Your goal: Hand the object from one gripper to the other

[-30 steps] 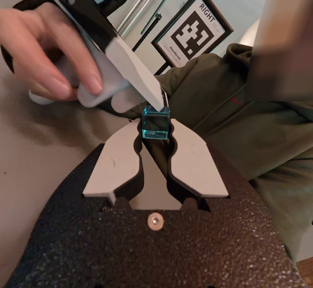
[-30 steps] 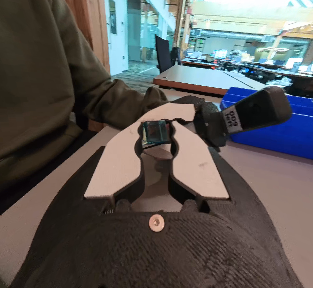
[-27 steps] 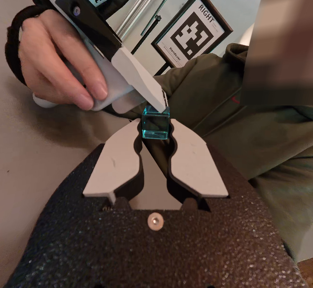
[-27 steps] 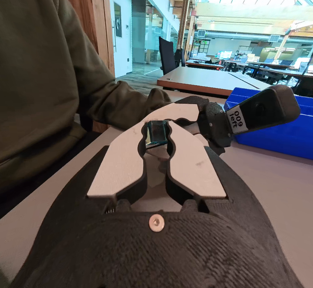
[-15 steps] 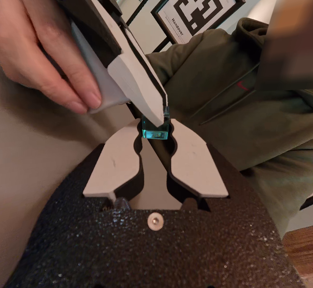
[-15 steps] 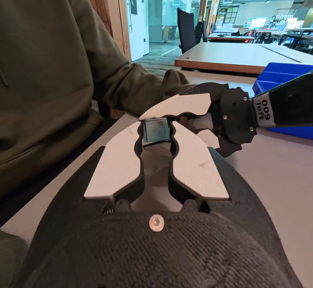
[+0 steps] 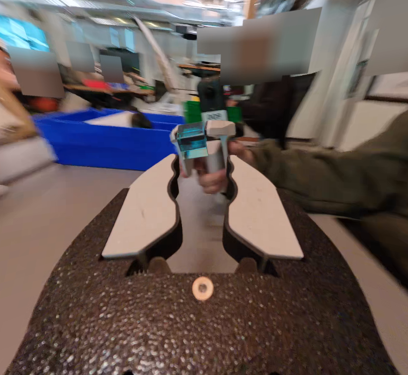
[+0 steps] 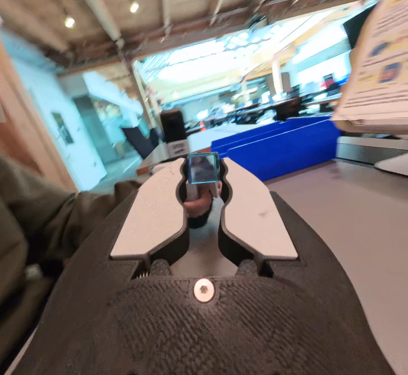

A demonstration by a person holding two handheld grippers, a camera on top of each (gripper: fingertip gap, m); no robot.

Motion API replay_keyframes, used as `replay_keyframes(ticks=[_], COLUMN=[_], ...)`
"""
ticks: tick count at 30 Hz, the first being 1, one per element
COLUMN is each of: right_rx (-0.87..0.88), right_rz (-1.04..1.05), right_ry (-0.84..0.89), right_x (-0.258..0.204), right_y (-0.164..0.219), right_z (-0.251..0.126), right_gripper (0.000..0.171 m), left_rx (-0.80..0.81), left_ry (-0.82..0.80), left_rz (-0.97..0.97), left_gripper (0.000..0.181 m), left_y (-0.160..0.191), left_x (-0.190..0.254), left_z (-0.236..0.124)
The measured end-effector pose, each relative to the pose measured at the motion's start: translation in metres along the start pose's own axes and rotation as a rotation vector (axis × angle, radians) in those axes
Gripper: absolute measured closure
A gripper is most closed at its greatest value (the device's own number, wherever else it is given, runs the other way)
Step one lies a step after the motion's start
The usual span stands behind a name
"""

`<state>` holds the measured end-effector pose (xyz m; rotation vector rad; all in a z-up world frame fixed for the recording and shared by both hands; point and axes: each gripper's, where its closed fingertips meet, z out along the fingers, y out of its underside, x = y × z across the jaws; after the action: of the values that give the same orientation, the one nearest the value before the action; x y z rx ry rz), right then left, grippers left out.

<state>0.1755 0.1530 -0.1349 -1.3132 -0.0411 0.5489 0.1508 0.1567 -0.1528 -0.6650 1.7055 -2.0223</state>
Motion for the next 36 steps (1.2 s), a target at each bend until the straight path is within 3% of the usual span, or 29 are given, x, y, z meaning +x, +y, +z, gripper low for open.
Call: replay_keyframes(ticks=[2, 4, 11, 16, 19, 26, 28, 32, 36], right_rx=[0.085, 0.109, 0.035, -0.124, -0.213, -0.500, -0.533, -0.577, -0.416], right_rz=[0.013, -0.015, -0.426, -0.782, -0.958, -1.368, -1.427, -1.493, -1.220], right_ry=[0.097, 0.112, 0.225, 0.404, 0.495, 0.488, 0.465, 0.432, 0.360], right_x=[0.016, 0.016, 0.011, 0.022, 0.028, 0.034, 0.032, 0.030, 0.017], right_y=[-0.007, -0.010, -0.003, 0.005, 0.010, 0.036, 0.039, 0.044, 0.042], right_z=[-0.005, -0.005, 0.002, 0.002, 0.001, 0.006, 0.007, 0.008, 0.011], right_gripper=[0.144, 0.144, 0.143, 0.144, 0.144, 0.144, 0.144, 0.144, 0.138], left_rx=[-0.009, -0.013, 0.117, 0.051, 0.019, -0.138, -0.164, -0.209, -0.154], left_ry=[-0.172, -0.259, -0.102, -0.247, -0.309, -0.302, -0.332, -0.307, -0.206], left_rz=[0.109, 0.049, -0.305, -0.326, -0.329, -0.368, -0.361, -0.313, -0.337], left_gripper=[0.140, 0.138, 0.148, 0.136, 0.142, 0.140, 0.154, 0.154, 0.154], left_y=[-0.002, 0.001, -0.007, 0.003, 0.009, 0.033, 0.038, 0.043, 0.036], left_x=[-0.018, -0.030, -0.019, -0.035, -0.040, -0.038, -0.043, -0.041, -0.037], left_z=[0.000, 0.002, 0.013, 0.014, 0.015, 0.019, 0.016, 0.012, 0.007])
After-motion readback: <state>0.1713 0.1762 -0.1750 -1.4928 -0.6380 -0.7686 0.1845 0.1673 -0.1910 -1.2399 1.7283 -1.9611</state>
